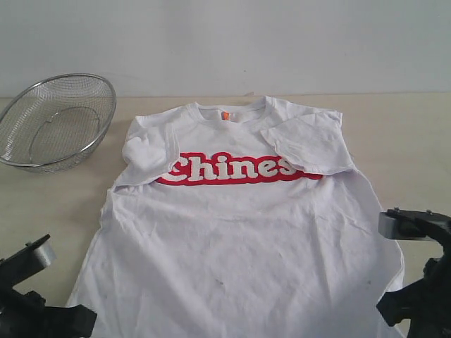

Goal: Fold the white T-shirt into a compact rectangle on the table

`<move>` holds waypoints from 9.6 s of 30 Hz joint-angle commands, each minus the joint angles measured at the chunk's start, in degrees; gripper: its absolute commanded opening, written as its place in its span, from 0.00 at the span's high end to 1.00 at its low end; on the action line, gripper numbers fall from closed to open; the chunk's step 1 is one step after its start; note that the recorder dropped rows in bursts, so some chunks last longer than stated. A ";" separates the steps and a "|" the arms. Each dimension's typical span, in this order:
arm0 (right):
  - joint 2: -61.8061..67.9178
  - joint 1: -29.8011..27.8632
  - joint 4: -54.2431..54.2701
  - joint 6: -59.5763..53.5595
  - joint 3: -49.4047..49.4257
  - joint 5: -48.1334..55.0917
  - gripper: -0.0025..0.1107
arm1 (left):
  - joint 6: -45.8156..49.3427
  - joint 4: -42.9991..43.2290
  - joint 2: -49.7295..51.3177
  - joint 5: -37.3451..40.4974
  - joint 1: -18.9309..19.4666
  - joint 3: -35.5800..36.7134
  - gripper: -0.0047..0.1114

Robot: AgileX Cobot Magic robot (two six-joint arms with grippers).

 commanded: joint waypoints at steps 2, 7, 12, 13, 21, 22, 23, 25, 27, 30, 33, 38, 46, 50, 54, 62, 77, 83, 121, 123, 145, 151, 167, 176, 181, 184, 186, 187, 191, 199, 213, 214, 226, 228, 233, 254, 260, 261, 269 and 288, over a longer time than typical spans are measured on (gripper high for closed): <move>-2.91 -0.18 3.20 -3.00 -0.23 1.77 0.98 | -1.31 0.60 -3.44 1.20 -0.04 0.33 0.92; -6.77 -0.18 3.35 -3.00 -0.23 1.87 0.98 | -1.96 0.60 -5.84 1.87 -0.04 0.33 0.92; -7.14 -0.18 6.40 -5.63 -0.23 2.31 0.98 | -2.40 0.35 -8.69 4.14 -0.04 0.33 0.92; -7.14 -0.18 7.43 -6.49 -0.23 2.40 0.98 | -2.40 0.21 -9.56 4.16 -0.04 0.33 0.92; -14.21 -0.18 9.15 -7.68 0.00 3.67 0.98 | -6.83 0.71 -20.08 7.05 -0.04 0.33 0.92; -15.51 -0.18 9.15 -7.56 0.00 3.90 0.98 | -7.52 1.18 -21.30 7.05 -0.04 0.33 0.92; -17.01 -0.18 9.15 -7.35 0.00 4.32 0.98 | -8.54 1.96 -22.66 7.46 -0.04 0.33 0.92; -19.44 -0.18 9.25 -6.88 0.00 5.73 0.98 | -10.52 3.83 -25.00 8.96 -0.04 0.33 0.92; -21.89 -0.18 9.39 -6.75 0.00 6.47 0.98 | -12.18 4.93 -27.24 10.53 -0.04 0.33 0.92; -25.21 -0.18 9.09 -5.68 0.00 7.26 0.98 | -14.07 4.93 -30.92 11.75 -0.04 0.33 0.92; -27.96 -0.18 9.09 -5.18 0.00 8.56 0.98 | -16.20 5.66 -34.23 13.27 -0.04 0.33 0.92; -29.03 -0.18 4.33 -0.70 0.00 6.61 0.98 | -20.26 10.07 -36.67 13.02 -0.04 0.21 0.92; -22.60 -0.18 1.16 1.97 0.00 1.94 0.60 | -19.79 10.22 -35.56 11.72 -0.04 0.21 0.92; -19.29 -0.18 -0.60 4.46 0.00 1.19 0.31 | -19.79 10.35 -35.56 11.25 -0.04 0.21 0.92; -15.70 -0.18 -0.22 3.97 0.00 -0.43 0.40 | -19.79 10.35 -35.56 11.12 -0.04 0.21 0.92; -9.44 -0.18 2.12 1.39 0.00 -1.36 0.39 | -19.79 10.35 -35.56 11.01 -0.04 0.21 0.92; -0.72 -0.18 5.56 -1.79 2.86 -2.84 0.40 | -19.68 10.46 -35.56 10.29 -0.04 0.21 0.92; 1.67 -0.04 7.07 -3.12 2.86 -2.73 0.40 | -19.53 10.46 -35.56 10.29 -0.04 0.21 0.92; 5.59 -0.04 10.09 -8.77 2.86 -3.01 0.98 | -19.36 10.46 -35.56 10.29 -0.04 0.21 0.92; 5.48 -0.15 10.09 -8.57 2.49 -2.07 0.98 | -19.19 10.46 -35.56 10.06 -0.04 0.21 0.92; -17.72 -0.15 13.92 -9.86 0.32 1.14 0.98 | -17.17 10.46 -35.56 12.14 -0.04 -8.07 0.92; -22.28 -0.15 16.02 -10.48 -1.28 3.07 0.98 | -18.15 10.82 -37.72 12.67 -0.04 -9.71 0.92; -36.20 -0.15 13.11 -5.22 -1.28 8.24 0.98 | -31.32 18.47 -50.12 17.06 -0.04 -10.01 0.92; -40.80 -0.15 11.35 -2.46 -1.39 10.88 0.98 | -32.19 17.91 -51.68 19.74 -0.04 -10.88 0.92; -41.36 -0.15 11.21 -2.07 -3.46 11.94 0.98 | -36.49 20.33 -55.99 22.51 -0.04 -14.65 0.92; -41.99 0.95 11.22 -2.07 -3.49 12.65 0.98 | -38.20 21.43 -57.24 24.11 -0.04 -15.23 0.92; -43.44 1.42 10.28 -0.99 -3.49 13.49 0.98 | -38.42 21.43 -57.56 24.37 -0.04 -15.23 0.92; -44.60 1.59 8.85 0.00 -3.49 13.50 0.98 | -38.42 21.43 -57.84 24.37 -0.04 -15.23 0.92; -47.08 2.65 6.35 2.44 -3.49 13.89 0.98 | -38.64 21.43 -57.84 24.47 -0.04 -15.23 0.92; -48.97 2.65 7.77 2.15 -3.49 13.89 0.98 | -38.46 21.43 -57.84 25.53 -0.04 -15.23 0.92; -51.51 3.96 6.10 3.66 -3.49 13.89 0.98 | -38.22 23.31 -56.25 27.43 -0.04 -14.98 0.92; -51.40 3.96 6.01 3.66 -3.38 13.89 0.98 | -38.22 24.19 -55.60 27.86 -0.04 -14.88 0.92; -51.12 3.96 4.82 3.11 -3.38 13.89 0.98 | -41.84 33.66 -32.75 29.22 -0.04 -3.43 0.92; -51.12 3.96 4.82 2.76 -3.38 13.89 0.98 | -41.84 32.62 -30.02 25.97 -0.04 -1.42 0.92; -51.12 3.96 4.82 2.61 -3.38 13.89 0.98 | -41.38 30.13 -25.97 19.83 -0.04 0.03 0.73; -51.12 3.96 4.82 2.26 -3.38 13.89 0.98 | -40.12 28.33 -2.93 9.53 -0.04 0.95 0.52; -51.12 3.96 4.82 2.16 -3.38 13.89 0.98 | -37.06 25.80 1.18 6.91 -0.04 0.95 0.52; -51.12 3.96 4.82 2.16 -3.38 13.89 0.98 | -37.06 25.80 1.92 6.92 -0.04 0.95 0.52; -51.12 3.96 4.82 2.05 -3.38 13.89 0.98 | -37.06 25.80 5.68 4.92 -0.04 1.00 0.52; -51.12 3.96 4.82 2.05 -3.38 13.89 0.98 | -14.60 8.49 14.41 -3.48 -0.04 1.00 0.53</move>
